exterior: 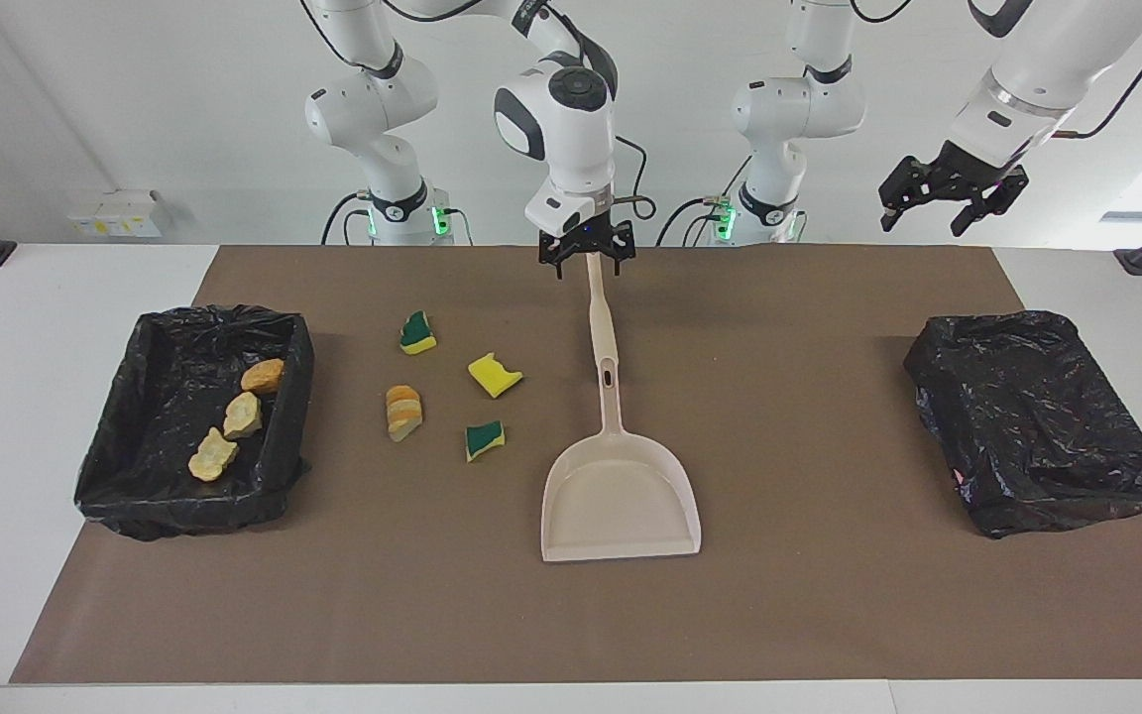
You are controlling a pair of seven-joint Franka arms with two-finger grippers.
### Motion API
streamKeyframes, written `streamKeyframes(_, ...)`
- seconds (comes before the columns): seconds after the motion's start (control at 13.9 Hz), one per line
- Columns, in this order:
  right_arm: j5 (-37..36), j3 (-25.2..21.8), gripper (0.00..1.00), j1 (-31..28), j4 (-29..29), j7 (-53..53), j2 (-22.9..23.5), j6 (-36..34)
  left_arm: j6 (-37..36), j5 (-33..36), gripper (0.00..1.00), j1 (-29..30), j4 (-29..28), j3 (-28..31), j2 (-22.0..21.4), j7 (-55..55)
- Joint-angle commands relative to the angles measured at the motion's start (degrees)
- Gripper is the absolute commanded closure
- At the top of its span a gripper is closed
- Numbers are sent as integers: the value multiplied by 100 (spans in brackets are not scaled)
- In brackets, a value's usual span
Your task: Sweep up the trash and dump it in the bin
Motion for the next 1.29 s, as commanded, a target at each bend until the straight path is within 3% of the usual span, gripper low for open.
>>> streamKeyframes(0.0, 125, 9, 0, 272, -579, 377, -44, 744, 43, 81, 0, 68, -148, -33, -138, 88)
streamKeyframes(0.29, 125, 0, 0, 563, -827, 685, 281, 1282, 43, 81, 0, 68, -148, -33, -138, 88)
streamKeyframes(0.43, 125, 0, 8, 572, -853, 685, 299, 1265, 60, 81, 0, 68, -148, -33, -138, 88)
streamKeyframes(0.72, 125, 9, 36, 590, -871, 694, 308, 1221, 60, 81, 0, 68, -148, -33, -138, 97)
streamKeyframes(1.01, 116, 0, 37, 607, -836, 711, 308, 1168, 69, 81, 0, 68, -148, -33, -138, 97)
streamKeyframes(1.08, 116, 0, 46, 607, -836, 711, 308, 1159, 69, 81, 0, 68, -148, -33, -138, 97)
streamKeyframes(1.22, 116, 9, 85, 607, -818, 729, 299, 1028, 69, 81, 0, 68, -148, -33, -130, 97)
